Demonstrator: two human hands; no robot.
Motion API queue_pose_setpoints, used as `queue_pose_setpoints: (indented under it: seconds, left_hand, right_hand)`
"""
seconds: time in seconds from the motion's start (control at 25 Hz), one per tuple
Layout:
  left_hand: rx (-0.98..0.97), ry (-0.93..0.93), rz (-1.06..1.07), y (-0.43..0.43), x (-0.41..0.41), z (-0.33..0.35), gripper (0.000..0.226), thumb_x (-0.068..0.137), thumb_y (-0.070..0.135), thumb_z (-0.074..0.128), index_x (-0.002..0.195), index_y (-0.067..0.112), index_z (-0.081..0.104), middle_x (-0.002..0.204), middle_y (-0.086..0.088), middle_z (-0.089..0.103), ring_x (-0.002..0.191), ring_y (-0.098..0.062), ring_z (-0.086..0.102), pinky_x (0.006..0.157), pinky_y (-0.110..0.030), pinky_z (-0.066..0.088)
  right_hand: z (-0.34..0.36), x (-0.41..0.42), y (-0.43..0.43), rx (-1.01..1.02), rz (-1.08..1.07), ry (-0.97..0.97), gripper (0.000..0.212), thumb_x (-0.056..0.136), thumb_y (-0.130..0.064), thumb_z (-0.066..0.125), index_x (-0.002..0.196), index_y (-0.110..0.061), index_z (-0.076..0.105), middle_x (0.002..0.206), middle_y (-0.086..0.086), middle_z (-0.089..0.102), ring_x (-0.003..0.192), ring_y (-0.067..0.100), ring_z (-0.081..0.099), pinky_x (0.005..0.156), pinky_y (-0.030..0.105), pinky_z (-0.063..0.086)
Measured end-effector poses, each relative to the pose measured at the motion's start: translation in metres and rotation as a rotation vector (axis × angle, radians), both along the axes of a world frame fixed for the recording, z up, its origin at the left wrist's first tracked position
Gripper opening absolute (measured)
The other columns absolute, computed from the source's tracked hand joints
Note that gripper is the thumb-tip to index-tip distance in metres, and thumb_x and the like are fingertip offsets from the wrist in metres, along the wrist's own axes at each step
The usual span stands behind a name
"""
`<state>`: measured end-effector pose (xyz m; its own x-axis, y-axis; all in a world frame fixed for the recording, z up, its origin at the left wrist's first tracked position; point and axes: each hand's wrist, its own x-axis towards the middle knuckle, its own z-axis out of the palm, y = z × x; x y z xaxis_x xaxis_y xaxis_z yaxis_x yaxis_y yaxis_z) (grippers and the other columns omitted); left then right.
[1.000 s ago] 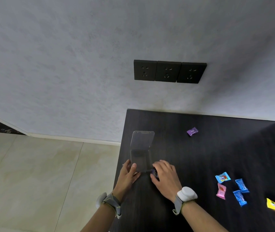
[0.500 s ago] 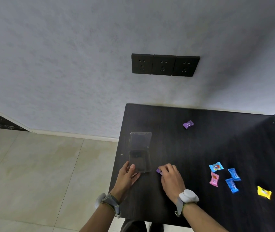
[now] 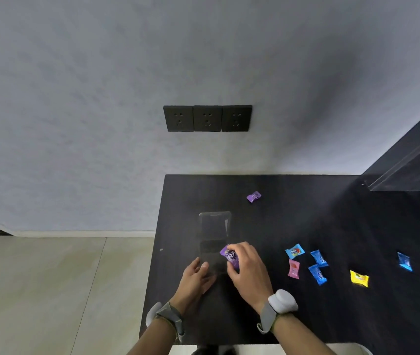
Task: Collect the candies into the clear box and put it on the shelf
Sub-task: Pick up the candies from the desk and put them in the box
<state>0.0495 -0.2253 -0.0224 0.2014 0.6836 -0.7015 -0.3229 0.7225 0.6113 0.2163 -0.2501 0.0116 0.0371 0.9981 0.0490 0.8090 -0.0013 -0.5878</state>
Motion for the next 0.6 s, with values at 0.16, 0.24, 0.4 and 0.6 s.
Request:
queue_pose_setpoints:
  seconds: [0.16, 0.24, 0.4, 0.6]
  left_hand:
    - [-0.001, -0.043, -0.088, 0.016, 0.019, -0.005, 0.028, 0.104, 0.009, 0.045, 0.13, 0.004, 0.055, 0.127, -0.025, 0.065, 0.118, -0.04, 0.064, 0.103, -0.049, 0.052]
    - [0.01, -0.044, -0.123, 0.022, 0.026, -0.009, 0.028, 0.105, 0.008, 0.045, 0.13, 0.002, 0.054, 0.122, -0.027, 0.062, 0.113, -0.04, 0.061, 0.106, -0.051, 0.049]
    - [-0.014, -0.066, -0.136, 0.04, 0.04, -0.009, 0.03, 0.105, 0.009, 0.045, 0.133, 0.0, 0.046, 0.127, -0.026, 0.061, 0.111, -0.036, 0.059, 0.108, -0.053, 0.046]
    - [-0.021, -0.096, -0.129, 0.061, 0.049, -0.003, 0.036, 0.105, 0.009, 0.043, 0.141, 0.003, 0.045, 0.137, -0.026, 0.058, 0.124, -0.043, 0.058, 0.109, -0.053, 0.045]
  right_hand:
    - [0.003, 0.006, 0.012, -0.017, -0.021, -0.02, 0.033, 0.088, -0.023, 0.065, 0.119, -0.027, 0.054, 0.114, -0.007, 0.057, 0.104, 0.01, 0.055, 0.086, 0.028, 0.053]
    - [0.004, 0.009, 0.02, -0.015, -0.031, -0.016, 0.033, 0.088, -0.023, 0.065, 0.12, -0.026, 0.056, 0.113, -0.007, 0.059, 0.104, 0.01, 0.055, 0.087, 0.029, 0.054]
    - [0.008, 0.017, 0.034, 0.001, -0.069, 0.003, 0.04, 0.088, -0.027, 0.067, 0.127, -0.022, 0.06, 0.116, -0.006, 0.064, 0.108, 0.011, 0.055, 0.092, 0.029, 0.052]
    - [0.016, 0.038, 0.056, -0.007, -0.114, -0.015, 0.034, 0.092, -0.027, 0.063, 0.126, -0.025, 0.059, 0.118, -0.006, 0.062, 0.109, 0.007, 0.055, 0.091, 0.022, 0.05]
